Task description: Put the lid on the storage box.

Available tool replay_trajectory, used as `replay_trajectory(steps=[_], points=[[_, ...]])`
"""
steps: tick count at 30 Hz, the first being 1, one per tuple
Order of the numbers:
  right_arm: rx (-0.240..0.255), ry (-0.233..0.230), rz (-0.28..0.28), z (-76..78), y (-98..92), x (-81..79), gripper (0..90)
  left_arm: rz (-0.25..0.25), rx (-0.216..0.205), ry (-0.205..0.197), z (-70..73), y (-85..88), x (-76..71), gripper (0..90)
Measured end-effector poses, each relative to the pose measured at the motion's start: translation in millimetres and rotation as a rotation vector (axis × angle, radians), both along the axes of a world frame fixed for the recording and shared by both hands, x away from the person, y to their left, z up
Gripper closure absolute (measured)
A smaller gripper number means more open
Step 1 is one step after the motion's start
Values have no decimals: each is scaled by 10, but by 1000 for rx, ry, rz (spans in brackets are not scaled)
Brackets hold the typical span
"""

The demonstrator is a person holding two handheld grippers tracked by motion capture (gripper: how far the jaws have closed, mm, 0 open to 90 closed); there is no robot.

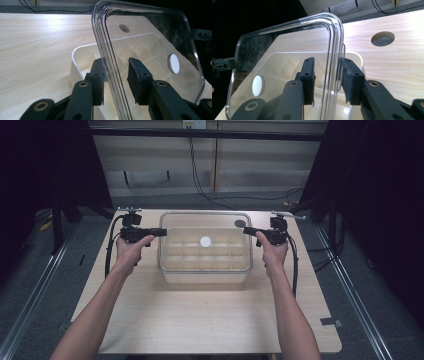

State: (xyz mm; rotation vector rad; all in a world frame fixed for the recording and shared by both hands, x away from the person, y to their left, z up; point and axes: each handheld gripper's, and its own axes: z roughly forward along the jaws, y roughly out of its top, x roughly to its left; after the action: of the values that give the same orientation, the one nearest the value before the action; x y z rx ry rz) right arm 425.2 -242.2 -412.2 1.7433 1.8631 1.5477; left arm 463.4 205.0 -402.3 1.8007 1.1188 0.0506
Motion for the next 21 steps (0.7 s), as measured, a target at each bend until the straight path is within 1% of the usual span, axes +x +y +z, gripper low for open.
replay_trajectory(steps=[1, 2, 4, 5, 6, 7, 8, 10, 12, 14, 15, 16, 17, 21], points=[[-18, 6, -4, -30, 16, 15, 637, 9, -2, 11, -32, -4, 26, 664], [-18, 6, -4, -30, 16, 15, 637, 9, -2, 11, -32, -4, 26, 663], [-22, 21, -11, -58, 24, 35, 633, 15, 6, 17, -67, -2, 47, 663], [-25, 22, -9, -74, 24, 46, 633, 23, 4, 26, -87, -10, 52, 663], [-26, 34, -15, -93, 32, 58, 630, 25, 12, 33, -120, -6, 67, 660], [-31, 36, -16, -103, 36, 66, 627, 23, 14, 38, -135, -1, 77, 660], [-31, 36, -16, -103, 36, 66, 627, 23, 14, 38, -135, -1, 77, 659], [-37, 52, -19, -135, 42, 88, 617, 29, 6, 46, -162, -8, 89, 653], [-39, 59, -19, -150, 45, 96, 612, 26, 8, 50, -194, -16, 105, 647], [-49, 69, -25, -172, 62, 110, 602, 7, 34, 50, -238, -30, 123, 615], [-65, 85, -34, -185, 85, 121, 591, 6, 43, 59, -273, -45, 141, 595], [-65, 85, -34, -185, 85, 121, 591, 6, 43, 59, -273, -45, 141, 586], [-81, 94, -42, -200, 108, 126, 576, 12, 46, 61, -280, -60, 142, 578], [-85, 105, -41, -233, 110, 140, 572, 3, 50, 71, -314, -56, 163, 576]])
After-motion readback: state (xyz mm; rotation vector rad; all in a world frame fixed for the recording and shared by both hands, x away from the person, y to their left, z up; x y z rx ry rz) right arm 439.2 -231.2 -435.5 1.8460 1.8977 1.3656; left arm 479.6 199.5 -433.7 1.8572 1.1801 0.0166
